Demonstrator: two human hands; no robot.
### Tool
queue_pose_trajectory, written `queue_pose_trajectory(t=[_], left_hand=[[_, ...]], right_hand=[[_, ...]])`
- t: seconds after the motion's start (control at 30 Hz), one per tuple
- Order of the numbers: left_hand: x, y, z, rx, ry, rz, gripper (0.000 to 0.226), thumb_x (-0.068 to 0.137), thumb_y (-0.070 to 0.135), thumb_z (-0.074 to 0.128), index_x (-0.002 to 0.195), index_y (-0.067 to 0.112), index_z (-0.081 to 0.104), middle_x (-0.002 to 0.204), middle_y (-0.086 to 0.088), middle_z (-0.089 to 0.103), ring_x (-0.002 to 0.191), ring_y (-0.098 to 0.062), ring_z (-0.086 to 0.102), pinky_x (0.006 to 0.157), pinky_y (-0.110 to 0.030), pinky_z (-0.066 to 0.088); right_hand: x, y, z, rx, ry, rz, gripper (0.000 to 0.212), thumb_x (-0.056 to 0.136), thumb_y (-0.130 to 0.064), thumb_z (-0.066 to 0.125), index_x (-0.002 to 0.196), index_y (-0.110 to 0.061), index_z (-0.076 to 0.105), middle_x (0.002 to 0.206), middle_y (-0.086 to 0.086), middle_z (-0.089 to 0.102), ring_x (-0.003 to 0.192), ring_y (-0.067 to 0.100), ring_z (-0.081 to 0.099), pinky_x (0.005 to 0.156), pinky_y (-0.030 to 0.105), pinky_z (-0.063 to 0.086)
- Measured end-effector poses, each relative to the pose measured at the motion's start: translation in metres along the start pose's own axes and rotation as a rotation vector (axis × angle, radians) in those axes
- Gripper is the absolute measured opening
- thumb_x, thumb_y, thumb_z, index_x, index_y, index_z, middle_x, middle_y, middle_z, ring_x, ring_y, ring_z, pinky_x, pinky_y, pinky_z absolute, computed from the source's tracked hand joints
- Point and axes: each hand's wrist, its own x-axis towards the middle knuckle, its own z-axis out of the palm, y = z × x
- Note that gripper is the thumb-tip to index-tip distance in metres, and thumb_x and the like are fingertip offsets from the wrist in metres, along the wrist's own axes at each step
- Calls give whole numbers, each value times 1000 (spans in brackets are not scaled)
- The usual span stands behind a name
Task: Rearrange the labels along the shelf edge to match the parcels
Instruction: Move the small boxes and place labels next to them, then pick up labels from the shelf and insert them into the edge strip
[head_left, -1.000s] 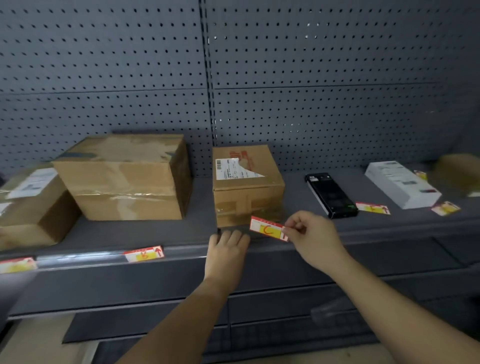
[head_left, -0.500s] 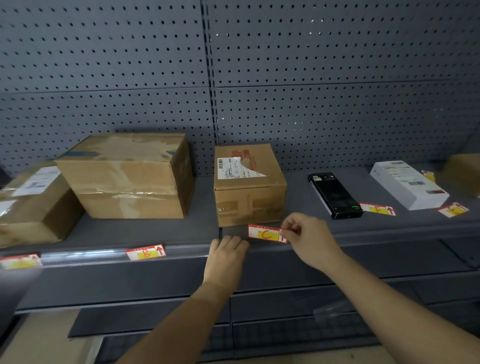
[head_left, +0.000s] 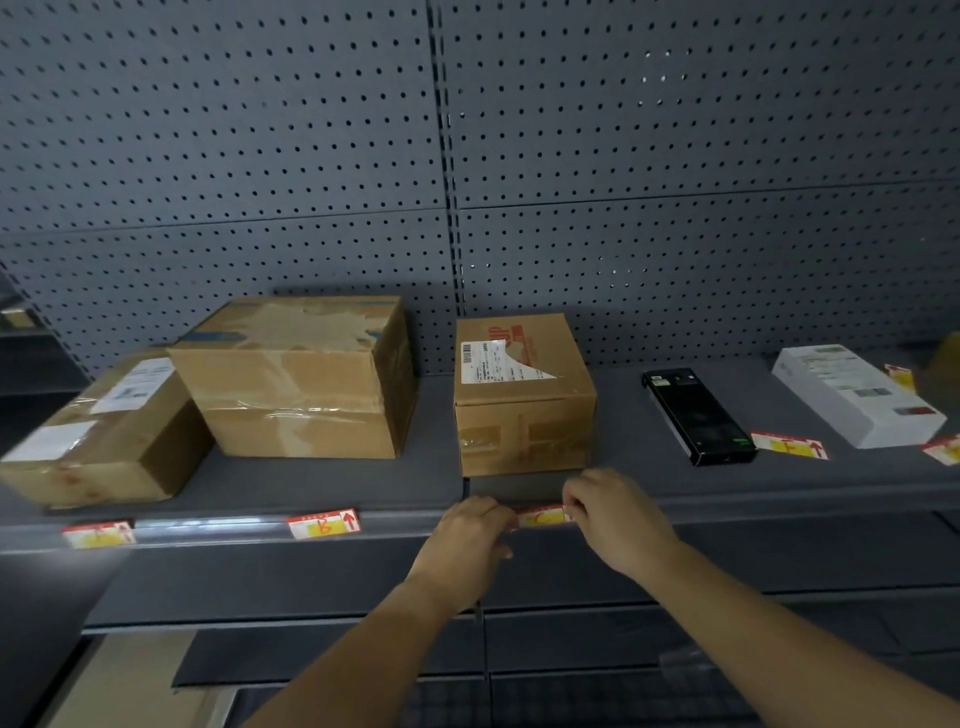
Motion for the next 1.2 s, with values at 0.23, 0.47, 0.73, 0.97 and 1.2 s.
queue_pose_trajectory(t=[0.23, 0.47, 0.73, 0.97, 1.2], left_hand=[[3, 4, 0, -5, 43, -25, 29, 86, 21, 65, 115, 19, 61, 111, -1, 60, 107, -19, 51, 94, -28, 39], [1, 21, -17, 93, 14, -69, 24, 88, 32, 62, 110, 22, 60, 109, 1, 60, 105, -19, 51, 89, -32, 41], [5, 39, -86, 196, 75, -199, 24, 84, 33, 61, 104, 20, 60, 109, -3, 59, 105, -25, 51, 87, -41, 41], [-12, 52, -130, 223, 195, -288, 23, 83, 33, 63, 102, 20, 60, 99, -1, 55, 93, -25, 55, 79, -41, 47], [-15, 74, -137, 209, 171, -215, 28, 85, 33, 63, 110, 21, 59, 108, -1, 57, 101, -24, 54, 85, -43, 47]], right_hand=[[-1, 1, 3, -82, 18, -11, 11, 88, -10, 65, 88, -20, 68, 93, -2, 62, 88, 18, 56, 74, 32, 48], [-6, -7, -10, 48, 85, 40, 9, 93, -27, 61, 92, -21, 68, 93, -5, 59, 91, 16, 57, 73, 28, 46], [7, -45, -61, 177, 163, 53, 13, 92, -32, 61, 101, -25, 66, 101, -6, 58, 92, 14, 58, 79, 36, 54], [5, -71, -82, 212, 143, 20, 23, 88, -31, 65, 109, -22, 67, 110, -2, 59, 95, 21, 60, 82, 42, 54], [-36, -79, -97, 216, 170, 95, 20, 92, -34, 58, 106, -21, 66, 105, -3, 56, 94, 20, 58, 80, 39, 53]])
